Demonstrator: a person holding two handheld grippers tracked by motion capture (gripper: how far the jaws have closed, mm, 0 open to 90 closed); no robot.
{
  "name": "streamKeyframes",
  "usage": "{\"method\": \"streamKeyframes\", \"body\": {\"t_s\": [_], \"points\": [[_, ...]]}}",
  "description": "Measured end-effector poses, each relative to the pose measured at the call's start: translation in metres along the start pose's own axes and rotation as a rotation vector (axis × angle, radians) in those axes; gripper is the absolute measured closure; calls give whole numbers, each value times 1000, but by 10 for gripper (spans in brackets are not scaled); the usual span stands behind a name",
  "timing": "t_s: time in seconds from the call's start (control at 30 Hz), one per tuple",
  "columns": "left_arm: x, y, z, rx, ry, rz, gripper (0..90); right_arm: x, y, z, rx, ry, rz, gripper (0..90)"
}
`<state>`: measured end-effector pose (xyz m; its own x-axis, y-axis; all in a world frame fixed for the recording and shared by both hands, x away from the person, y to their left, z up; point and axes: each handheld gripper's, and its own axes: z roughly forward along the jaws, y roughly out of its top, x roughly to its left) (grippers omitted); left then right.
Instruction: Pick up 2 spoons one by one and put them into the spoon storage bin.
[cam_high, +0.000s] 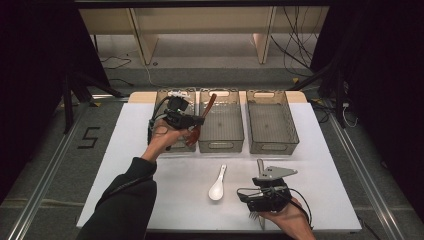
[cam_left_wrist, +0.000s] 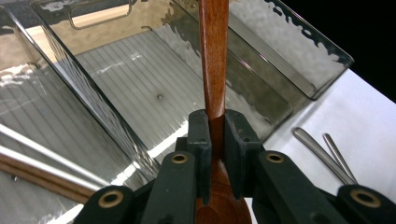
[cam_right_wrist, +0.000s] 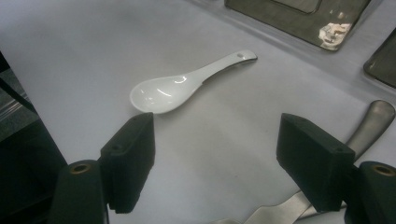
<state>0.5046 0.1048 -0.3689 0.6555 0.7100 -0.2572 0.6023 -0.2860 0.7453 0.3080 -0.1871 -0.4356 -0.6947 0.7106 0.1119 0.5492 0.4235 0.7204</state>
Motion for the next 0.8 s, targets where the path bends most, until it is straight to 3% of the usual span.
{"method": "streamKeyframes", "body": {"t_s": [0.47,0.8], "points": [[-3,21,28,-23,11,-31,809,-1,-1,0,3,8,-2,290],[3,17,41,-34,20,-61,808,0,-1,0,1,8,-4,290]]}}
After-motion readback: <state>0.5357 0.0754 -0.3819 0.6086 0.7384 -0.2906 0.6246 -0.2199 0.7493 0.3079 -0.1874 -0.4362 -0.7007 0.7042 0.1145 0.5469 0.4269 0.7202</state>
